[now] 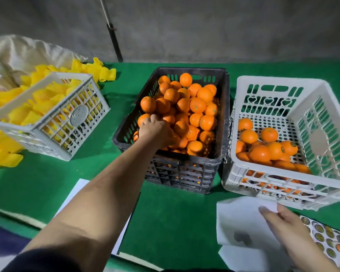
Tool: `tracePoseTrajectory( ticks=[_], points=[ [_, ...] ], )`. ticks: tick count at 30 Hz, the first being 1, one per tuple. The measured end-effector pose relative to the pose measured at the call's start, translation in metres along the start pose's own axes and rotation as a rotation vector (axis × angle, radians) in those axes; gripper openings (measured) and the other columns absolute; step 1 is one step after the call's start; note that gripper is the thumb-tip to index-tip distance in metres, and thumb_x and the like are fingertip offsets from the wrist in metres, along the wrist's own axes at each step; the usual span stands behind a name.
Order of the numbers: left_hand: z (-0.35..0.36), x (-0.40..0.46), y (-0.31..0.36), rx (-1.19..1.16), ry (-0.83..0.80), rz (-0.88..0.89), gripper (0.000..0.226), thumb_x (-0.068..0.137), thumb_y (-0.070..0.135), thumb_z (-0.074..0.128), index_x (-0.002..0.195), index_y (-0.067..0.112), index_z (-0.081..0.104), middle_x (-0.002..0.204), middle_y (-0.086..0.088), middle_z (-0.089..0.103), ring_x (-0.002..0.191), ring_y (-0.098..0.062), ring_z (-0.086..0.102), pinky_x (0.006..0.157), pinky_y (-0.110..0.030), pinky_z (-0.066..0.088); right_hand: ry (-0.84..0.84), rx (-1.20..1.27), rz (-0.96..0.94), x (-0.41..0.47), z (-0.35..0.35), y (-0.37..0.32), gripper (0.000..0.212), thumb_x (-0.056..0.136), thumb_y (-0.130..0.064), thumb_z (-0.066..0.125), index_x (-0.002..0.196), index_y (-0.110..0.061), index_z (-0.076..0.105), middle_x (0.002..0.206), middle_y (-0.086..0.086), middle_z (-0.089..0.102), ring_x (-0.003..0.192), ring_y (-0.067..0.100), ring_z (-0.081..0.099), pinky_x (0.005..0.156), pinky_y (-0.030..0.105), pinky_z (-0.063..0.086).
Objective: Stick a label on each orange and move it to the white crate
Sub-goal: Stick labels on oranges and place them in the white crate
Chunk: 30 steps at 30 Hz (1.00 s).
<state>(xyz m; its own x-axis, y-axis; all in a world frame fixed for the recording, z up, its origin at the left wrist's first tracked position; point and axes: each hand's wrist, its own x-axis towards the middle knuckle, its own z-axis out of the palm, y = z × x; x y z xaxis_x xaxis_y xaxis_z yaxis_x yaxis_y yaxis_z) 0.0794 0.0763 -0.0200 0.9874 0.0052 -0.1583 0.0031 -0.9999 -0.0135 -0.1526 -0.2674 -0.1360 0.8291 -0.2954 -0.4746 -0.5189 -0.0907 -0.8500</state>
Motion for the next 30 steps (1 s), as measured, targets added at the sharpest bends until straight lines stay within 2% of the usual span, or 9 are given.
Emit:
tracePoseTrajectory(
  ticks=[5, 9, 11, 13, 15, 18, 22, 26, 30],
  points=[
    [-0.009, -0.028, 0.017, -0.522, 0.312, 0.027, 0.075, 0.082, 0.068, 0.075, 0.136, 0.018, 0.057, 0.132, -0.01, 0.043, 0.111, -0.03, 0.051, 0.085, -0.038, 0.049, 0.224, -0.15, -0.437, -0.022, 0.002, -0.009, 0.026, 0.103, -0.023, 0.065, 0.083, -0.039, 0.068, 0.06, -0.008, 0.06, 0.056, 0.008, 0.056, 0.057, 0.025, 0.043],
    [-0.007, -0.068, 0.039, -0.863, 0.376, 0.203, 0.071, 0.081, 0.064, 0.08, 0.137, 0.026, 0.058, 0.124, 0.005, 0.04, 0.106, -0.013, 0.05, 0.08, -0.015, 0.046, 0.252, -0.526, -0.871, -0.037, -0.001, 0.003, 0.025, 0.097, -0.028, 0.054, 0.11, -0.031, 0.076, 0.118, -0.011, 0.07, 0.113, 0.007, 0.063, 0.1, 0.021, 0.045],
    [-0.005, -0.081, 0.048, -0.899, 0.353, 0.257, 0.07, 0.081, 0.063, 0.081, 0.137, 0.027, 0.058, 0.124, 0.005, 0.041, 0.109, -0.011, 0.051, 0.085, -0.017, 0.05, 0.128, -0.821, -0.992, -0.03, -0.003, 0.027, 0.029, 0.08, -0.018, 0.075, 0.109, -0.02, 0.081, 0.122, -0.003, 0.072, 0.11, 0.017, 0.067, 0.1, 0.03, 0.051],
    [-0.002, -0.091, 0.056, -0.905, 0.312, 0.294, 0.07, 0.081, 0.059, 0.084, 0.138, 0.027, 0.058, 0.128, 0.003, 0.042, 0.113, -0.013, 0.052, 0.09, -0.025, 0.053, -0.039, -0.953, -0.895, -0.026, 0.0, 0.044, 0.047, 0.055, -0.016, 0.097, 0.098, -0.027, 0.082, 0.109, -0.005, 0.076, 0.093, 0.014, 0.075, 0.082, 0.023, 0.059],
    [0.003, -0.098, 0.061, -0.887, 0.282, 0.323, 0.069, 0.081, 0.054, 0.087, 0.137, 0.027, 0.058, 0.13, 0.002, 0.041, 0.114, -0.014, 0.051, 0.089, -0.031, 0.053, -0.163, -0.973, -0.944, -0.022, 0.006, 0.058, 0.021, 0.083, -0.031, 0.082, 0.098, -0.04, 0.071, 0.102, -0.005, 0.072, 0.083, 0.001, 0.07, 0.071, 0.015, 0.056],
    [0.012, -0.105, 0.065, -0.864, 0.301, 0.379, 0.067, 0.082, 0.047, 0.089, 0.137, 0.024, 0.059, 0.129, 0.0, 0.04, 0.111, -0.012, 0.046, 0.085, -0.034, 0.05, -0.175, -0.911, -0.794, -0.018, 0.005, 0.066, 0.03, 0.111, -0.041, 0.044, 0.102, -0.031, 0.071, 0.115, -0.006, 0.065, 0.1, 0.004, 0.058, 0.106, 0.016, 0.038],
    [0.019, -0.112, 0.07, -0.849, 0.335, 0.428, 0.067, 0.082, 0.041, 0.089, 0.138, 0.021, 0.058, 0.128, 0.0, 0.038, 0.105, -0.007, 0.04, 0.085, -0.034, 0.049, 0.158, -0.863, -0.432, -0.005, -0.005, 0.078, 0.047, 0.078, -0.025, 0.091, 0.117, -0.006, 0.072, 0.115, 0.019, 0.065, 0.102, 0.039, 0.066, 0.093, 0.051, 0.055],
    [0.025, -0.122, 0.081, -0.85, 0.334, 0.475, 0.067, 0.081, 0.038, 0.091, 0.137, 0.02, 0.058, 0.138, -0.002, 0.042, 0.113, -0.012, 0.045, 0.089, -0.033, 0.05, 0.298, -1.084, 0.017, 0.021, -0.012, 0.066, 0.08, 0.086, -0.067, 0.071, 0.148, -0.021, 0.048, 0.138, 0.016, 0.045, 0.124, 0.038, 0.047, 0.105, 0.042, 0.041],
    [0.031, -0.137, 0.09, -0.888, 0.302, 0.517, 0.067, 0.083, 0.036, 0.089, 0.139, 0.021, 0.055, 0.139, 0.005, 0.045, 0.12, -0.01, 0.05, 0.096, -0.028, 0.049, 0.269, -1.021, -0.032, 0.034, -0.015, 0.07, 0.034, 0.097, -0.048, 0.066, 0.126, -0.03, 0.066, 0.128, 0.008, 0.059, 0.118, 0.033, 0.053, 0.102, 0.039, 0.044]
  ],
)
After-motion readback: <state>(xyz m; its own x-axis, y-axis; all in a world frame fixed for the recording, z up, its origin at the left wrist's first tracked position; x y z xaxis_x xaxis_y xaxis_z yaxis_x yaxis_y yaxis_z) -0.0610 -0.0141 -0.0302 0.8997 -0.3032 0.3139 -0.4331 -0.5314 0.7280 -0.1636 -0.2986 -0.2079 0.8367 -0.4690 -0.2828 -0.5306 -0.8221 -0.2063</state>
